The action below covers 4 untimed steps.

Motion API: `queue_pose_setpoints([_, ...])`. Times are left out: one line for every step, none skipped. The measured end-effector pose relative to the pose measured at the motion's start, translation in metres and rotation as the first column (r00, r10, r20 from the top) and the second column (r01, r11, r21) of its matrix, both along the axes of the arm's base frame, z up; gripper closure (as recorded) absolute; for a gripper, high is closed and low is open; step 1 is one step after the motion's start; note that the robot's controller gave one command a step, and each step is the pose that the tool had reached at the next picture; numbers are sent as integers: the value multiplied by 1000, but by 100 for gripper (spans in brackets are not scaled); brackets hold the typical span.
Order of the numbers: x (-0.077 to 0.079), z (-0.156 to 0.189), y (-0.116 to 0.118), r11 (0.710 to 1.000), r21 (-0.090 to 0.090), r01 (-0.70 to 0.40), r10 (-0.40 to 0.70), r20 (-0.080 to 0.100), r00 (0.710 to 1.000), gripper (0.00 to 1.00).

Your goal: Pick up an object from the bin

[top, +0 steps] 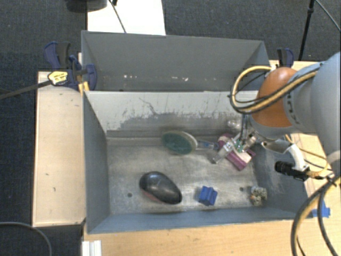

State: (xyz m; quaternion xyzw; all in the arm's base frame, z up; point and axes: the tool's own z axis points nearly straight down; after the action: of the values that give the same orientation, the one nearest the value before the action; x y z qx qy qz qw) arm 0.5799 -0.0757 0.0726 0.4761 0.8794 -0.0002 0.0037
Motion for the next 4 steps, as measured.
queue_pose_setpoints([1,1,-1,1000,-1,-3,3,5,1000,100])
queue_pose_setpoints([2,20,-1,1000,3,-9,9,-4,1000,100])
queue_pose_setpoints([3,68,-2,1000,3,-17,17,-1,1000,100])
queue_pose_setpoints([4,117,-2,1000,3,-27,27,-2,1000,100])
